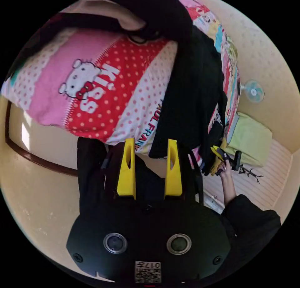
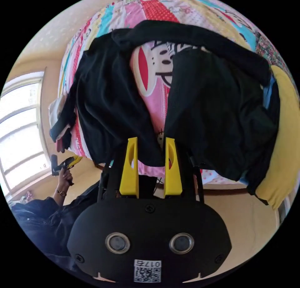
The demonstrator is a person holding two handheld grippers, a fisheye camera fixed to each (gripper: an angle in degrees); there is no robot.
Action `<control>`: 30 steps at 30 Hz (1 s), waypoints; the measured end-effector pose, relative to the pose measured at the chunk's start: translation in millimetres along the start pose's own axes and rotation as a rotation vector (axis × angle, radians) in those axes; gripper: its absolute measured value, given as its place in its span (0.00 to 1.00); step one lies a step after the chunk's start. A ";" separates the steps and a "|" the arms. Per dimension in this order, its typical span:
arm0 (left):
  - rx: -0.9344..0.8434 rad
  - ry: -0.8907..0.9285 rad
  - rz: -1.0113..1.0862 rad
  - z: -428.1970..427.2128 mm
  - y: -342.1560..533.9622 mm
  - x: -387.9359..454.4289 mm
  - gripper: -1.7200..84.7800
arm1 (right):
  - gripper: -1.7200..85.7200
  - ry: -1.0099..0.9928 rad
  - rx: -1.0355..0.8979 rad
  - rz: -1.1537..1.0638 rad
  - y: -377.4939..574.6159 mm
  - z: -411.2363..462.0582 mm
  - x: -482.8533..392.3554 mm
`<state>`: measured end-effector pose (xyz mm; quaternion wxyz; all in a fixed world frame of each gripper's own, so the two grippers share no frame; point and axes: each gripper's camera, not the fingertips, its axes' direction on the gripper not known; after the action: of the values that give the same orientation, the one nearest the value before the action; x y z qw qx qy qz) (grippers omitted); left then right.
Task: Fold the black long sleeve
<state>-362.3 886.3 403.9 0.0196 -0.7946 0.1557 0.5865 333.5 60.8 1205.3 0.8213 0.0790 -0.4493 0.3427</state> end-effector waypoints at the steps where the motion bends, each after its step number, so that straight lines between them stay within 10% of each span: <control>1: -0.030 -0.014 0.014 11.9 -6.8 3.4 0.19 | 0.15 0.030 -0.029 0.005 -1.3 9.7 1.3; 5: -0.234 -0.171 0.060 39.9 -51.1 10.8 0.12 | 0.08 0.000 -0.147 -0.037 -6.7 6.3 14.3; 8: -0.360 0.138 0.189 5.7 -61.3 -0.4 0.05 | 0.06 -0.117 -0.198 -0.135 -2.8 -45.0 22.9; 17: -0.284 0.193 0.146 -76.7 10.8 -58.6 0.06 | 0.05 0.101 -0.268 -0.192 45.0 -82.1 43.7; 30: 0.574 0.345 -0.185 -247.4 -0.4 -225.3 0.18 | 0.03 0.112 -0.192 -0.105 77.8 -69.7 10.6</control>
<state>-192.6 884.4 692.3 0.2687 -0.8550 0.2424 0.3715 335.7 155.0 1159.1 0.8655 0.0044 -0.4289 0.2586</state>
